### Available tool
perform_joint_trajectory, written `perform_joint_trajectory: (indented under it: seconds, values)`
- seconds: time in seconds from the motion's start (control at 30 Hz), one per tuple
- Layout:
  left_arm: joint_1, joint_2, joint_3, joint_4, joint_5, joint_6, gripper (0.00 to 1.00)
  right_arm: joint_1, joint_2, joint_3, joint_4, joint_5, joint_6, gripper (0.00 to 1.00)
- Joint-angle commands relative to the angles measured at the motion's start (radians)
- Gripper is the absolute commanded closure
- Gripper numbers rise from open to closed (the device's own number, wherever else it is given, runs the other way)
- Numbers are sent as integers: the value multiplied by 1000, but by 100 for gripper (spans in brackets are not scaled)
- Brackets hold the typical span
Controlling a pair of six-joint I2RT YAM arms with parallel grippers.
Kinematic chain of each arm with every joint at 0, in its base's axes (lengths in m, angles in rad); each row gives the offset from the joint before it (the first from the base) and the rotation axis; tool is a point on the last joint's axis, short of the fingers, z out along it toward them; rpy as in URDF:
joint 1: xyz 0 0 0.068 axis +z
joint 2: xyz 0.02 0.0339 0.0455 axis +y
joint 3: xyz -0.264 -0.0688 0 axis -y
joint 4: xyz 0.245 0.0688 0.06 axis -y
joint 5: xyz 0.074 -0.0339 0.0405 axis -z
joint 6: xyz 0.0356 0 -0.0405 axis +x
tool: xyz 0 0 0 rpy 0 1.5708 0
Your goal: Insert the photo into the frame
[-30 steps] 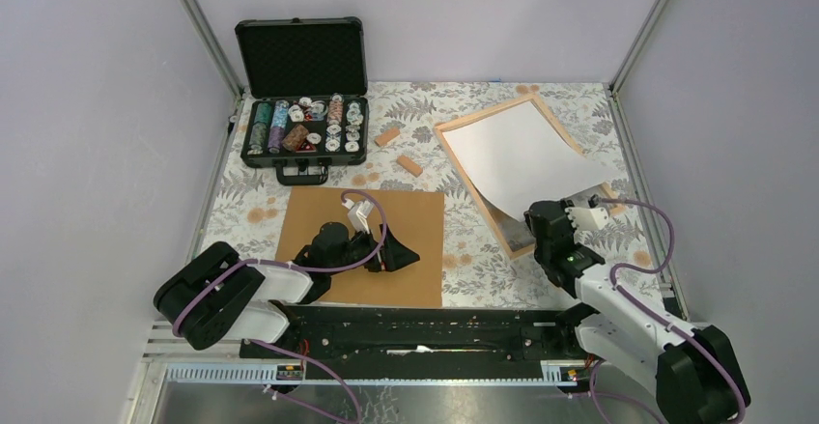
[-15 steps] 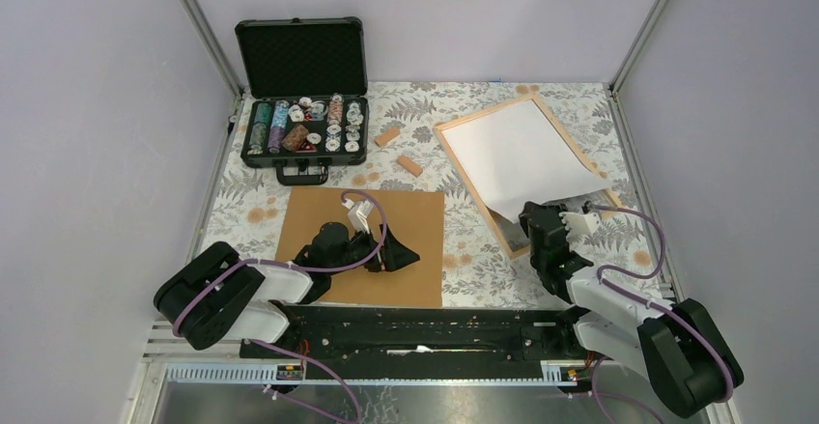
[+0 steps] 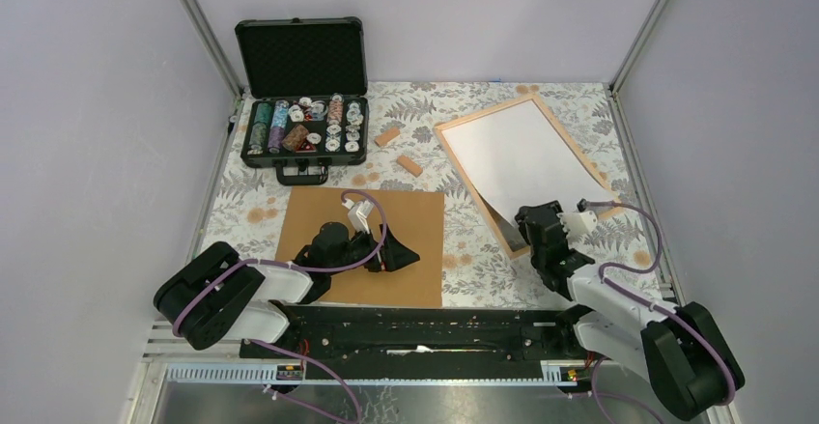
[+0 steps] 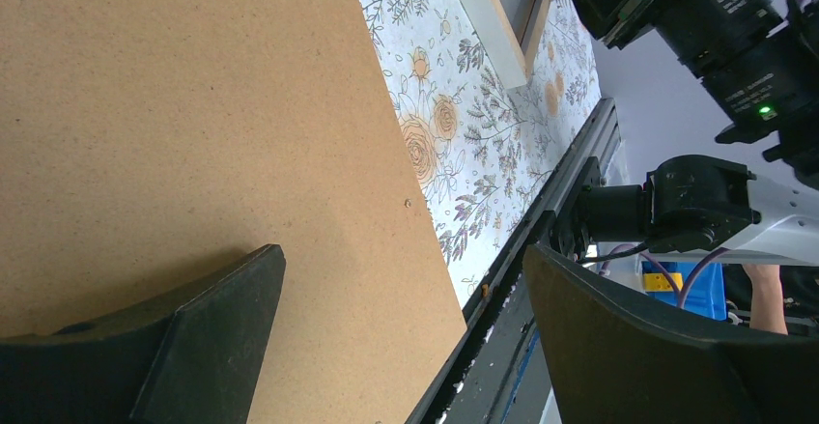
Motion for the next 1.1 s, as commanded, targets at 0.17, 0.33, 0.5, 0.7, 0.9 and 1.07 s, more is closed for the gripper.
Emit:
perform_joint_trajectory:
  seconds: [0.17, 0.33, 0.5, 0.7, 0.9, 1.07]
  values:
    - [-1, -3, 22, 56, 15, 5, 1, -5, -91, 203, -610, -34, -93, 6]
    - [-1, -6, 23, 50, 9, 7, 1, -5, -144, 267, -834, -77, -134, 2]
    - [-1, -4, 30, 35, 6, 8, 1, -6, -225, 360, -894, -142, -378, 2]
    - [-2, -34, 70, -71, -33, 12, 1, -5, -166, 410, -657, -589, -629, 0]
    - [-10, -187, 153, -359, -144, 60, 1, -4, 111, 484, -458, -886, -611, 2]
    - [-10, -199, 226, -572, -216, 69, 1, -5, 324, 519, -269, -1043, -541, 3]
